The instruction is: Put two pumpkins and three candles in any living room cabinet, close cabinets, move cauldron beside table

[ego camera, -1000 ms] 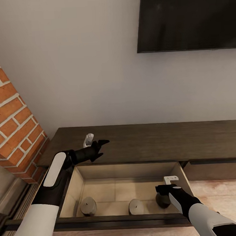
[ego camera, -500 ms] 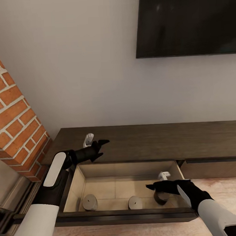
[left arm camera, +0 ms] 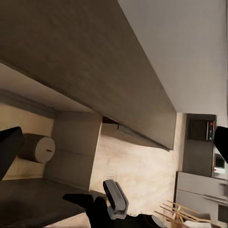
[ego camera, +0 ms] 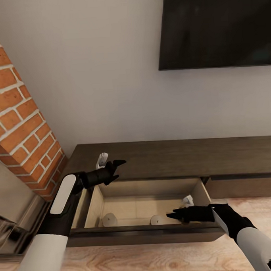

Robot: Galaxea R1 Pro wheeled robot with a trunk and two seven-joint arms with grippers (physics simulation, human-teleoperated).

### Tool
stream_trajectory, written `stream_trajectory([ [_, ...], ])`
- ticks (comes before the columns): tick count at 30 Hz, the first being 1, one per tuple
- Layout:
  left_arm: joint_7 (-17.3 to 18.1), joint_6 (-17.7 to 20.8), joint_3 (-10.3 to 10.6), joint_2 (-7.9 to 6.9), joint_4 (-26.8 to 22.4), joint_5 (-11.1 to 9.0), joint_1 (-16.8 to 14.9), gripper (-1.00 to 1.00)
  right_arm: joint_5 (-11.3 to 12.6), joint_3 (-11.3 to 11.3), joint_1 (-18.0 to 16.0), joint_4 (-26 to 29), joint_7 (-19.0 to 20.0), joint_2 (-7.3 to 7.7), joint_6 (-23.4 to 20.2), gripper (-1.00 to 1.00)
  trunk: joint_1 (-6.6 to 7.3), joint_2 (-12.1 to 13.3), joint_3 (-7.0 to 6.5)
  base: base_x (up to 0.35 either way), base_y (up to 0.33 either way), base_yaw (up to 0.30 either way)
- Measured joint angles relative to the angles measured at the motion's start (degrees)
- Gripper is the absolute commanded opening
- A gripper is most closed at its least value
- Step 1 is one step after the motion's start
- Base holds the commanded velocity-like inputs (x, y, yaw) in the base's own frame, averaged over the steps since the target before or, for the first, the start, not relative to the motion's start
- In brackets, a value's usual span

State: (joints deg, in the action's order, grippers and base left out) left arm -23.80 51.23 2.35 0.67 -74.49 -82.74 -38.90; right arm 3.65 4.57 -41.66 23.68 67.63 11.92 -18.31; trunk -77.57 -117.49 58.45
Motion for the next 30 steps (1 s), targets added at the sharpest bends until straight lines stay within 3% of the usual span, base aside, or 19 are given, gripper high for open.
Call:
stream_trajectory([
  [4, 0.1, 0.0, 0.1, 0.1, 0.0, 0.0, -0.1, 1.0, -0.1, 0.0, 0.0, 0.0, 2.1, 0.23, 0.0, 1.0, 0.88, 1.6, -0.72, -0.166, 0.034, 0.0],
  [19, -0.1, 0.4, 0.2, 0.15, -0.3, -0.3, 0.0, 1.0, -0.3, 0.3, 0.0, -0.2, 2.2, 0.4, 0.0, 1.0, 4.17, 7.6, -3.41, -0.011, 0.002, 0.0],
  [26, -0.3, 1.1, 0.4, 1.4, -2.6, -0.7, 0.1, 1.0, -0.2, 0.4, 0.0, -0.6, 2.6, 2.65, -0.1, 1.0, 5.71, 10.4, -4.67, -0.074, 0.0, 0.0],
  [27, -0.3, 1.1, 0.6, 1.44, -2.6, -0.7, 0.2, 1.0, -0.3, 0.4, 0.0, -0.7, 2.5, 2.69, -0.1, 1.0, 5.93, 10.8, -4.85, -0.208, 0.0, 0.0],
  [30, -0.3, 1.2, 4.3, 1.13, 0.5, -0.7, 1.2, 1.0, -3.2, 0.5, 0.2, -0.8, 2.4, 2.64, 0.0, 1.0, 6.15, 11.2, -5.03, -0.079, 0.0, 0.0],
])
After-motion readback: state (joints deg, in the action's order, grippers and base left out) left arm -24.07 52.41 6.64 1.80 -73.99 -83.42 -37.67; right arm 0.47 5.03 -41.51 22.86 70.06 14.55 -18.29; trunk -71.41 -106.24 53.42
